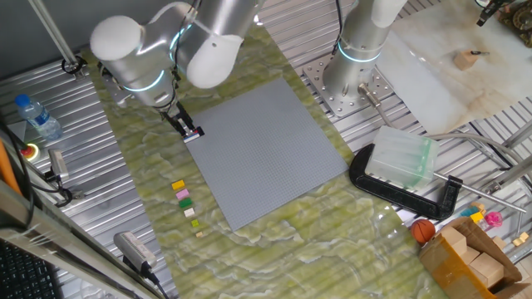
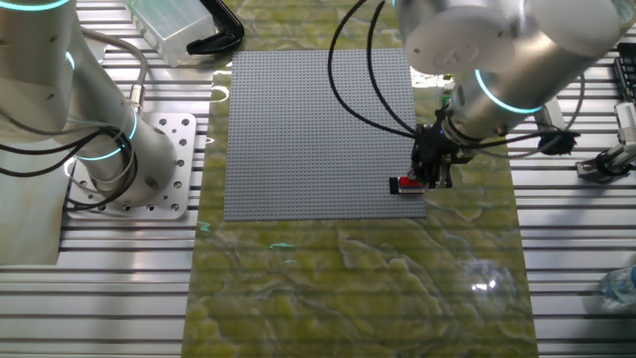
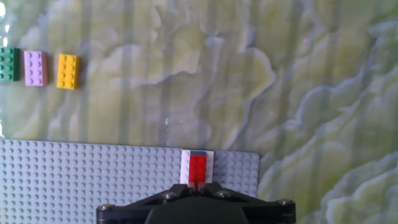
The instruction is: Build with small Lego blocks
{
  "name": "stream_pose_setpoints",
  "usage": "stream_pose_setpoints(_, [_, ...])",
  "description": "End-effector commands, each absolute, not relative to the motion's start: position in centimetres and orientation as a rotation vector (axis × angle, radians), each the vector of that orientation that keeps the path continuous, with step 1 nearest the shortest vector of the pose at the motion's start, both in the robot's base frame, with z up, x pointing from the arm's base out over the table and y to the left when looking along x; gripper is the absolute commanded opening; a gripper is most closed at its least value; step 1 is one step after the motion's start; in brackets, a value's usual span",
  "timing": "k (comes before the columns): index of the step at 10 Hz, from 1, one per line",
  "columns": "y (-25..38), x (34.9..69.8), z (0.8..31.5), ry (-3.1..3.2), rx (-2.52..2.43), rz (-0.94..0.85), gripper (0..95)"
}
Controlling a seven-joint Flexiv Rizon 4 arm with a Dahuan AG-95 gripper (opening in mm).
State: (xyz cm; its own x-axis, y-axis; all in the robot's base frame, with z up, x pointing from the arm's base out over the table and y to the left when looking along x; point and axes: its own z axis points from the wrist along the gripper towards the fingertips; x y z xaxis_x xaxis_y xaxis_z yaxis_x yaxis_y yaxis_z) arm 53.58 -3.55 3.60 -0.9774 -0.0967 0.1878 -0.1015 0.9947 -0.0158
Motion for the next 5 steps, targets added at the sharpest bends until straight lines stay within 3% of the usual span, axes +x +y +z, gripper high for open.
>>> stream_pose_setpoints(1, [-3.4,53.3,2.3,-2.955,0.138,0.035,0.0])
stream_pose_setpoints(5, [-1.8,57.0,6.9,-2.957,0.130,0.036,0.0])
